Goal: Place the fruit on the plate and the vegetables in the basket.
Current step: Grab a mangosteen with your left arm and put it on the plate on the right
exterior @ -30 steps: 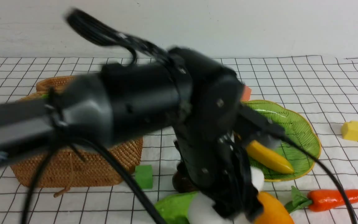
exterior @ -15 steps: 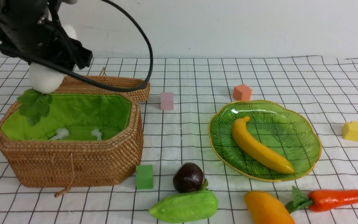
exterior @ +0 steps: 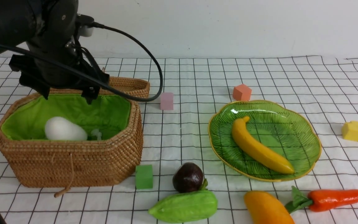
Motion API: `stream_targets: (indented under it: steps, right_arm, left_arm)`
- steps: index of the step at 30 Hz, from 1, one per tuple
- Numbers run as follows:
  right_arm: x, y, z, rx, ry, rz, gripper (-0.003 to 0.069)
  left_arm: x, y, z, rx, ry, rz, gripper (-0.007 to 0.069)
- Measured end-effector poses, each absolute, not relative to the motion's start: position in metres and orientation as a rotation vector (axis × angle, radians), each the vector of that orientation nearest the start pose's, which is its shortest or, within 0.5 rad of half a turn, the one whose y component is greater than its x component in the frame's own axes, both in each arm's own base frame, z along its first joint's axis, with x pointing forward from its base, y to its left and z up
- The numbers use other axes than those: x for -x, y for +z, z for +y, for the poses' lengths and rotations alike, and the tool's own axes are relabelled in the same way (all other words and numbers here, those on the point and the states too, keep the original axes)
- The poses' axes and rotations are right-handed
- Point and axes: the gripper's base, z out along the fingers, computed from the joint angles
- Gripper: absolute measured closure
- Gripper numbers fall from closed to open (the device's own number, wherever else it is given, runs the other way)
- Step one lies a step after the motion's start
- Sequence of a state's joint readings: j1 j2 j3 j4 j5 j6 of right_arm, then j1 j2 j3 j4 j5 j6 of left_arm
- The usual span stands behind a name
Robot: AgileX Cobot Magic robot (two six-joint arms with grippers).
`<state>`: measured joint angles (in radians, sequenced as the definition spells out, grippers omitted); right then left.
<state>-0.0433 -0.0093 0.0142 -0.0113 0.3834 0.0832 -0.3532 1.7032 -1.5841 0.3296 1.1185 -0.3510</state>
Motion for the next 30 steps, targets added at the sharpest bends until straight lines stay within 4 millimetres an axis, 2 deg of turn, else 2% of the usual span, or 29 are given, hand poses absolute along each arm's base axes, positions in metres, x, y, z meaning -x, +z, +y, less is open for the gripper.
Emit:
stream_targets:
  steps: [1,4,5,6,7,8,11,14,18,19,20,21,22,27,30]
  right_arm:
    - [-0.052,0.174,-0.003,-0.111,0.016,1.869,0.0414]
    - [-0.052,0.174,-0.003,-0.111,0.016,1.869,0.0414]
    - [-0.052,0.174,-0.003,-0.111,0.016,1.869,0.0414]
    - [-0.052,0.174,-0.003,-0.111,0.016,1.869,0.0414]
    - [-0.052,0.174,-0.003,-0.111,0.016,1.869,0.0414]
    - [-0.052,0.174,-0.003,-0.111,0.016,1.869,0.0414]
    - [-0.052,0.174,-0.003,-0.111,0.016,1.869,0.0414]
    - [-0.052,0.174,-0.003,-0.111,0.016,1.869,0.0414]
    - [-0.052,0.174,-0.003,-0.111,0.016,1.869,0.0414]
    - [-0.052,0.174,-0.003,-0.111,0.016,1.869,0.0414]
    - [-0.052,0.174,-0.003,-0.111,0.016,1.869,0.0414]
    - [-0.052,0.174,-0.003,-0.111,0.016,1.869,0.0414]
    - [-0.052,0.174,-0.003,-0.111,0.016,1.869,0.0414]
    - [-0.052,0.174,-0.003,-0.111,0.016,1.869,0.0414]
    - [-0.052,0.174,-0.003,-0.111,0.016,1.869,0.0414]
  left_arm:
    - [-0.350,0.333,-0.102,-0.110,0.208,2.634,-0.0043]
    - [-0.330,0.340,-0.131,-0.260,0.075,2.667,-0.0024]
    - [-0.325,0.340,-0.142,-0.314,0.028,2.673,-0.0017]
    - [-0.315,0.340,-0.162,-0.410,-0.030,2.674,-0.0007]
    - [-0.314,0.340,-0.163,-0.414,-0.036,2.676,-0.0005]
    - [-0.300,0.336,-0.191,-0.537,-0.100,2.677,0.0012]
    - [-0.287,0.322,-0.225,-0.631,-0.147,2.701,0.0030]
    - [-0.287,0.296,-0.251,-0.636,-0.158,2.737,0.0033]
    - [-0.295,0.267,-0.268,-0.609,-0.155,2.771,0.0033]
    - [-0.302,0.246,-0.275,-0.575,-0.145,2.803,0.0033]
    - [-0.303,0.244,-0.275,-0.572,-0.143,2.807,0.0033]
    - [-0.308,0.228,-0.279,-0.553,-0.113,2.836,0.0033]
    - [-0.312,0.221,-0.280,-0.553,-0.092,2.843,0.0033]
    - [-0.320,0.206,-0.285,-0.568,-0.055,2.831,0.0049]
    - [-0.321,0.203,-0.286,-0.591,-0.047,2.822,0.0112]
